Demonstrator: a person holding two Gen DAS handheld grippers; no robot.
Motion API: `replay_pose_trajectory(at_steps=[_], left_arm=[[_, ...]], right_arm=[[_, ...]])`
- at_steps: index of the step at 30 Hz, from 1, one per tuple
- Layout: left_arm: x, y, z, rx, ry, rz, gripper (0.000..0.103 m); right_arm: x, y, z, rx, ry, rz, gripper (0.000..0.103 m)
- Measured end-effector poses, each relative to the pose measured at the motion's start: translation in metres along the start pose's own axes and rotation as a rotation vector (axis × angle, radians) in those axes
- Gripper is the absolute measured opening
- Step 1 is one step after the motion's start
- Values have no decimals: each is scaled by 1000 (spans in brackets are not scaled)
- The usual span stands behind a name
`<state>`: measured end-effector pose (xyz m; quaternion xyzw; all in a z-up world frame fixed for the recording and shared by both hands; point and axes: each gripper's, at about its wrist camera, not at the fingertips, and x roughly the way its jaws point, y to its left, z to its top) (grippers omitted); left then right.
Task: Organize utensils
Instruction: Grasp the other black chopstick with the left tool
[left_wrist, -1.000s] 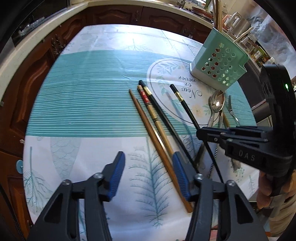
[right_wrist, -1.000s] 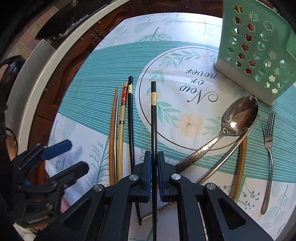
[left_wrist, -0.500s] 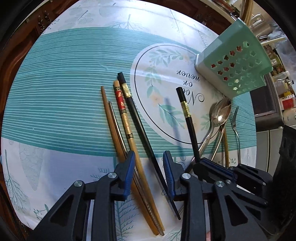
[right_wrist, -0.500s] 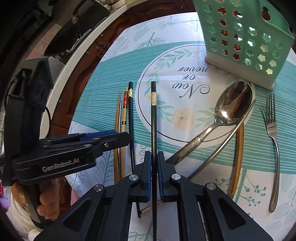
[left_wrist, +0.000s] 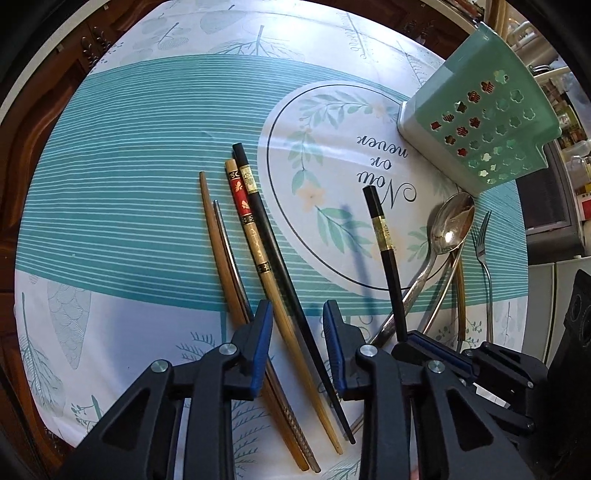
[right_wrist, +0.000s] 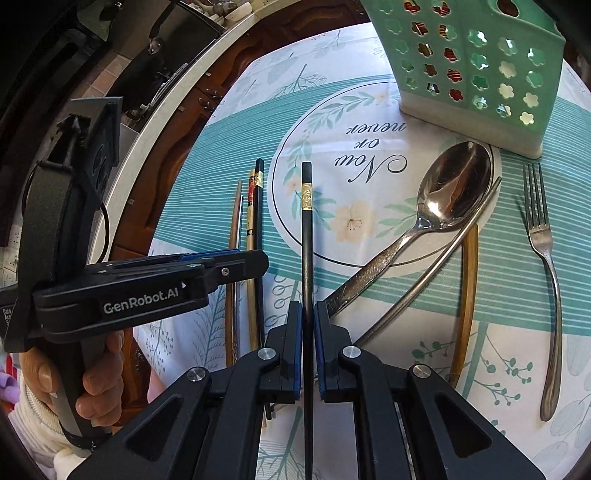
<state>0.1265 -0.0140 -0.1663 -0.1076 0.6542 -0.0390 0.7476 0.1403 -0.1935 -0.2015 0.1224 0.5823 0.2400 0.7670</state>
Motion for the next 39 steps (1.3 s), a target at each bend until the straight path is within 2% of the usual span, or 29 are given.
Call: replay_pose_trajectory(at_steps=[13,23,27,33,39], left_arm=[[-3,-12,-1,3,12,-11,22],[9,-15,1,8,30,38,22],[9,-14,2,21,14,82,9],[7,-7,-3,43,7,32,3],[-1,-13,-20,170,2,2,3]], right_arm=[[-1,-5,0,11,-3,21,6],[-1,-6,0,11,0,18,6],[-1,-6,-1,9,2,16,6],[-4,-8,-4,0,1,9,6],[-10,-9,-7,-16,0,-15,6]])
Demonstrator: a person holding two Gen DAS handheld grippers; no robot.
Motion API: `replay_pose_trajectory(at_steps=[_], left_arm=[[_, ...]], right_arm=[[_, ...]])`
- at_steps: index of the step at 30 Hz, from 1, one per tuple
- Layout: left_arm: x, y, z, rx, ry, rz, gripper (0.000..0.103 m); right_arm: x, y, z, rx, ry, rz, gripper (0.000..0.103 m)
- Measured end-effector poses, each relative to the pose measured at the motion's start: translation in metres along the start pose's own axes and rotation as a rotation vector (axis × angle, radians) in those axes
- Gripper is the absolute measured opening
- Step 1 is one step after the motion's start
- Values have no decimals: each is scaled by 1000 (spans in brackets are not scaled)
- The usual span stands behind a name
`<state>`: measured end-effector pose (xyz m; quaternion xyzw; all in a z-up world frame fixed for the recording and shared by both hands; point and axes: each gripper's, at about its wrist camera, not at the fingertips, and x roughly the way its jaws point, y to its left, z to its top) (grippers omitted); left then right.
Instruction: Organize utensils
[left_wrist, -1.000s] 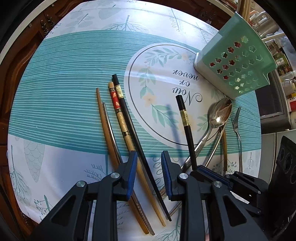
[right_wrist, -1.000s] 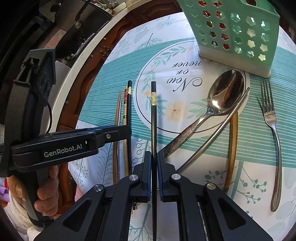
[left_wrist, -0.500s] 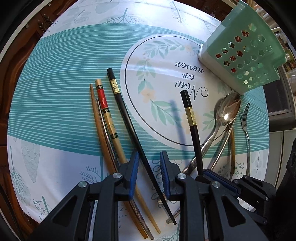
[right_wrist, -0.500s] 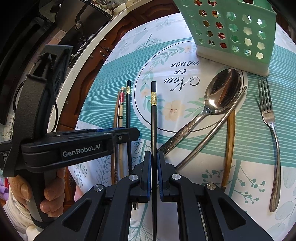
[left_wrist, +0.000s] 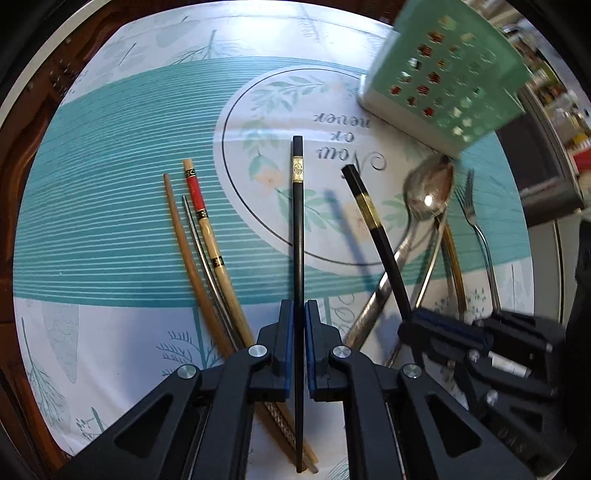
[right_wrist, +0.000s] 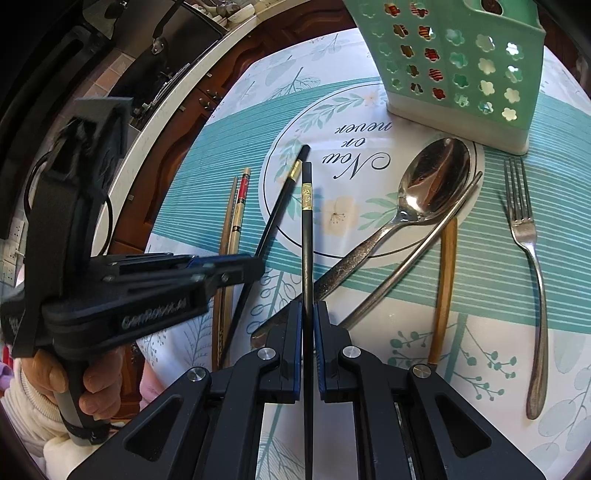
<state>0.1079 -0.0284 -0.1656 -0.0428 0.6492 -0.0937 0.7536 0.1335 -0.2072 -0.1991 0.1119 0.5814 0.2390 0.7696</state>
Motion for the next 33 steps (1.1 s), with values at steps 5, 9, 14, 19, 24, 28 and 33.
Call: replay_pose_trajectory(at_steps=[5,9,14,19,24,28,33], left_arm=[[-15,9,-11,29,2,-41,3],[-29,13,-18,74,-2,-37,3],[-37,7,-33,188,5,14,3],[-35,19,-48,277,26,18,3],[-34,24,-52,386,-7,37,3],[-36,26,-53,485,-51,40,4],[-39,21,-53,603,-98,37,4]], right_arm=[[-7,-1,-2,-1,-5,-17,6],[-15,-2,-2,-5,-15,-31,6],[-21,-1,1,-37,-7,-69,6],[-29,9,2,-67,-16,-73,6],[-33,30,-2,-143,-25,-90,6],[-35,43,-6,-206,-27,-118,6],[-38,54,-9,-264,-23,-142,6]])
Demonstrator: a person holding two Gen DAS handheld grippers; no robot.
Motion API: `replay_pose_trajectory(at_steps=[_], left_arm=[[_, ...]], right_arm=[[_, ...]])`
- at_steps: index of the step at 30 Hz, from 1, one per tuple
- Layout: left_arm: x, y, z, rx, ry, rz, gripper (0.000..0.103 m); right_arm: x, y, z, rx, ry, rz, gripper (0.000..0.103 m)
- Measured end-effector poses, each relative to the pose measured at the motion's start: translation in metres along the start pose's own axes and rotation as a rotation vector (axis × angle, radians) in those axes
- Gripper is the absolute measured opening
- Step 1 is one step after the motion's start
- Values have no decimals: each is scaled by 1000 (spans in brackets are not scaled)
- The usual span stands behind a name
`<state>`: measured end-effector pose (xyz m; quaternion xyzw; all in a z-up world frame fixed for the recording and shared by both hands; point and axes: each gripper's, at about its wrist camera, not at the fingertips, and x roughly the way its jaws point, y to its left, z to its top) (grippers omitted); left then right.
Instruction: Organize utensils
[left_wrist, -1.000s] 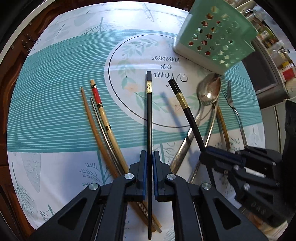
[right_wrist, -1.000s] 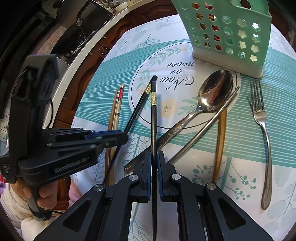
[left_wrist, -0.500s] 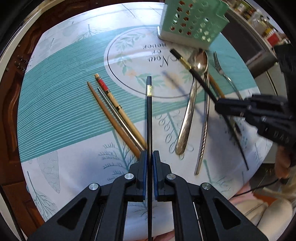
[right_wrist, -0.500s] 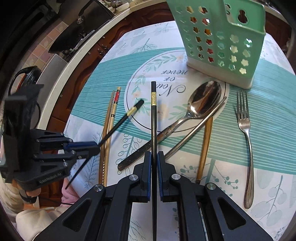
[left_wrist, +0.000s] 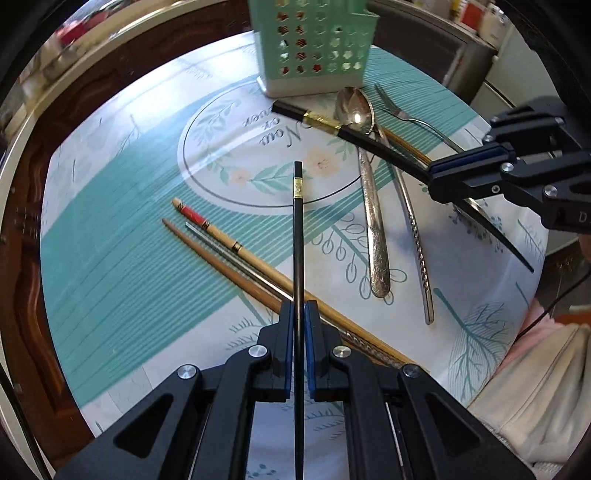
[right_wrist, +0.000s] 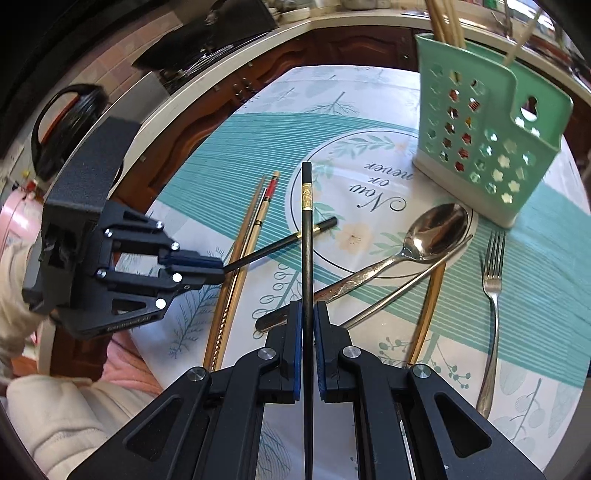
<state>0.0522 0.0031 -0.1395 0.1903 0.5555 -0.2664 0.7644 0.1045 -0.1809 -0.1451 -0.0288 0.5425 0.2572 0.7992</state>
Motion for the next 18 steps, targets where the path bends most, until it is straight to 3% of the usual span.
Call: replay_pose_trajectory(at_steps=[9,14,18], left_arm=[[6,-9,18,180,-20,39,4],[10,8,29,132,-18,33,4],[4,21,29,70,-40,27,13]], right_arm=[[4,21,-3,-111,11,-45,6],[15,26,-5,-128,37,-52,6],[28,26,-8,-125,76,-60,6]])
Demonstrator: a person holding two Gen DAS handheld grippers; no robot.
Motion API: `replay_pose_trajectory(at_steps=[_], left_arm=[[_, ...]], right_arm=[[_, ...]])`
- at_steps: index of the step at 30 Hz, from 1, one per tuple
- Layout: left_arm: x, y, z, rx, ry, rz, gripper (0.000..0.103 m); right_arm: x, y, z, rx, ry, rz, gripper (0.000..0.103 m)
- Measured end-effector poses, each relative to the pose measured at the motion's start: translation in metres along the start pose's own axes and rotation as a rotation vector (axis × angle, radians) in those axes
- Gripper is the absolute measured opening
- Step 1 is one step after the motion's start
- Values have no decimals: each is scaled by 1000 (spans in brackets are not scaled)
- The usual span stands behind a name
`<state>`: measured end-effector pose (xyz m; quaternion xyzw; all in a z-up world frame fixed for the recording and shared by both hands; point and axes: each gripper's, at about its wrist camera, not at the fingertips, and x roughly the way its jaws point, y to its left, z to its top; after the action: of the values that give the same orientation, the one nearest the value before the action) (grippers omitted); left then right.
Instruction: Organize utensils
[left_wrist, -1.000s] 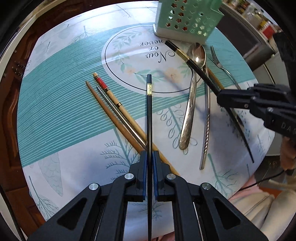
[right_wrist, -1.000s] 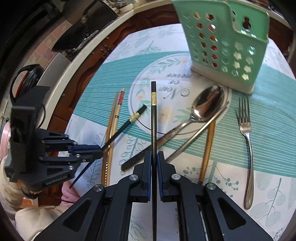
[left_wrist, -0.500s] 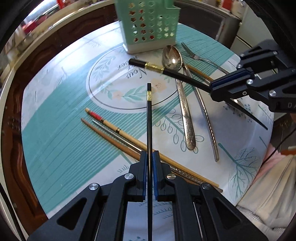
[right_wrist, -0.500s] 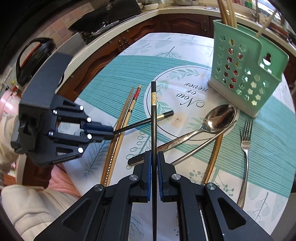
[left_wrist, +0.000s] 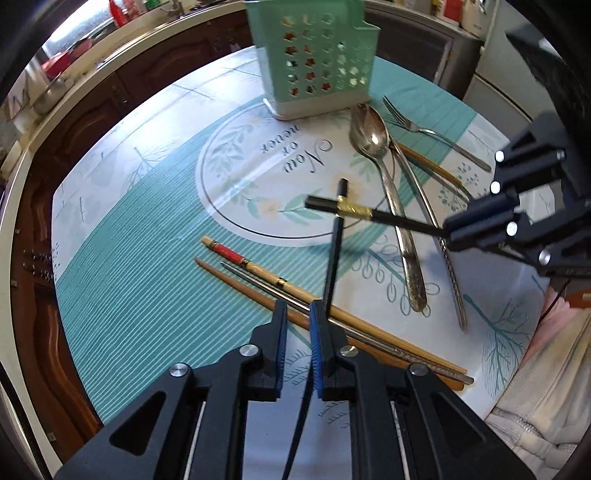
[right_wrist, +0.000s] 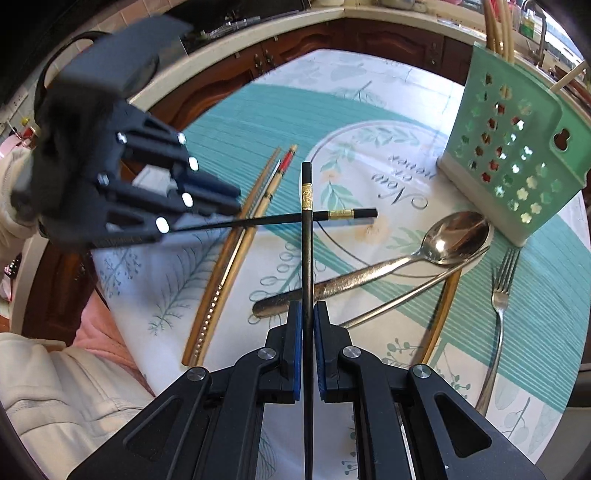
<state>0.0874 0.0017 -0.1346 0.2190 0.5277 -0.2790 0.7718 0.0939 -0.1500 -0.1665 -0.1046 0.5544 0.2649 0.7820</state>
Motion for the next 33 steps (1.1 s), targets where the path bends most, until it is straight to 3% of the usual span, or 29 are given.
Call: replay_pose_trajectory(at_steps=[4,10,19,23,28,33], left_arm=[[-7,11,-4,-92,-10,15,24],[-25,34,-20,-348,-16,-59,24],[-22,44,-64,-880,52,-343,33],[-13,40,-78,-1044,55,-456,39],[3,40,-93,-1216,68,-477,40],[17,44,-108,-1364,67,-443,40]], right_arm=[[10,-1,-5,2,26,6,6],[19,-2,-7,13,45,15,6],[21,8,-2,15,34,38,6],[22,13,-1,5,36,39,6],[25,13,2,15,47,45,6],[30,14,1,19,60,48,6]])
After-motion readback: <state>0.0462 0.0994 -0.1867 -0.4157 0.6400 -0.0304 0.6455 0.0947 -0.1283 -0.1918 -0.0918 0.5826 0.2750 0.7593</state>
